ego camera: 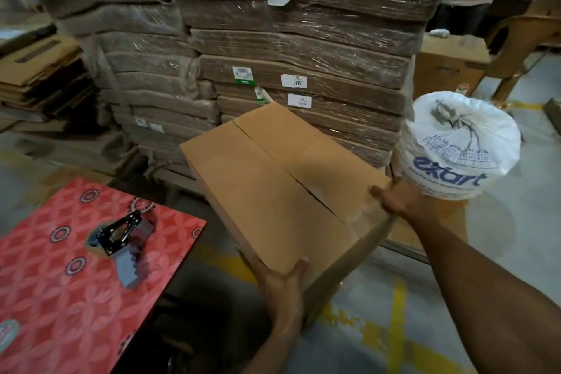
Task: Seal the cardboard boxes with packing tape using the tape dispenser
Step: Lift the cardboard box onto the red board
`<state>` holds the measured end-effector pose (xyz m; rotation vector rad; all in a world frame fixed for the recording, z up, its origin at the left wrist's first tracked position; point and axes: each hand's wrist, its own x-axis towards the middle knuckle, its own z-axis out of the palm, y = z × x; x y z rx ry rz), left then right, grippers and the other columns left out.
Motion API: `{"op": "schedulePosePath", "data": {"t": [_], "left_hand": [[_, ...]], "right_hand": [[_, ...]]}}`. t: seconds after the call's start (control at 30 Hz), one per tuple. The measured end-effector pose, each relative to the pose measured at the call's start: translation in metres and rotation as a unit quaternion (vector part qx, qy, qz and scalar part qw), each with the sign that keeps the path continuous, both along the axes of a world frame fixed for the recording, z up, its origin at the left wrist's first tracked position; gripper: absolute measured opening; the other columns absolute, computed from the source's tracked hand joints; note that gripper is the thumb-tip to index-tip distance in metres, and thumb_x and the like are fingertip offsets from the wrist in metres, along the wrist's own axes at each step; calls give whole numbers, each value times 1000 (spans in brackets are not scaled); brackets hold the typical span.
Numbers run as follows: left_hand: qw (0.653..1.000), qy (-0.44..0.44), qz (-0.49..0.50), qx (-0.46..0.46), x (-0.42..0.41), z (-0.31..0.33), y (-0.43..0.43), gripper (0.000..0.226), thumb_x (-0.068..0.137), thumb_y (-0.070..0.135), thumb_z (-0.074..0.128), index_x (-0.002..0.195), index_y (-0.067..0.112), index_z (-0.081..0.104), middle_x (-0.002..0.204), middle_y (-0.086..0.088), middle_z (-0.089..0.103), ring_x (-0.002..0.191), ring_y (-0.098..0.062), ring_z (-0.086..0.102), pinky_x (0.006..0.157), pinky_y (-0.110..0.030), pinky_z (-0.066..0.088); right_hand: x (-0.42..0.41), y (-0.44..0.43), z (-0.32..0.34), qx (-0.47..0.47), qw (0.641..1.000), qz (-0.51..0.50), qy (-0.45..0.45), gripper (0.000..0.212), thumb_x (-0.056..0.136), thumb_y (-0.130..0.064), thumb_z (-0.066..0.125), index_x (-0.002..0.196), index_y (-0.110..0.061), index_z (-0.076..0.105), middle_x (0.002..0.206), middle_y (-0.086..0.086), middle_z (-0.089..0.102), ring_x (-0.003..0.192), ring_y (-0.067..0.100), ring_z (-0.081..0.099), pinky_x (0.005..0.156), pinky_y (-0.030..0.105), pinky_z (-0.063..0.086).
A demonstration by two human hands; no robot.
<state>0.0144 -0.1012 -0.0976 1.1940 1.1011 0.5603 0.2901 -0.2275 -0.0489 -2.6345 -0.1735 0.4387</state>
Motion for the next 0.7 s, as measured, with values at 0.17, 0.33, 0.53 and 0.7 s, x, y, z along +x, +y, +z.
{"op": "schedulePosePath", "data": {"t": [0.17,0.33,0.53,0.7], "left_hand": [[999,-10,45,24,0,37,17,92,64,22,91,144,32,46,121,7,68,108,-16,64,99,-37,50],[998,-54,37,11,-16,83,98,67,58,32,91,120,31,65,101,8,77,95,-18,73,94,-45,56],[997,-58,16,56,-59,122,170,70,54,37,92,119,25,68,107,3,77,100,-22,73,97,-49,55],[988,-80,59,121,-126,163,221,64,59,27,90,120,21,70,106,1,78,99,-25,74,94,-44,56]], "right_hand": [[2,15,28,154,988,3,-17,60,82,-49,76,127,-14,55,105,2,63,92,25,62,85,40,51],[-5,49,72,246,967,49,-36,60,76,-55,79,122,-23,57,116,-1,59,102,24,58,91,45,51],[-43,108,108,324,942,45,-77,69,74,-58,78,127,-20,56,123,6,60,109,30,59,92,49,53],[-101,170,130,409,904,94,-83,54,82,-47,77,123,-17,58,118,3,60,101,22,60,80,36,50]]}}
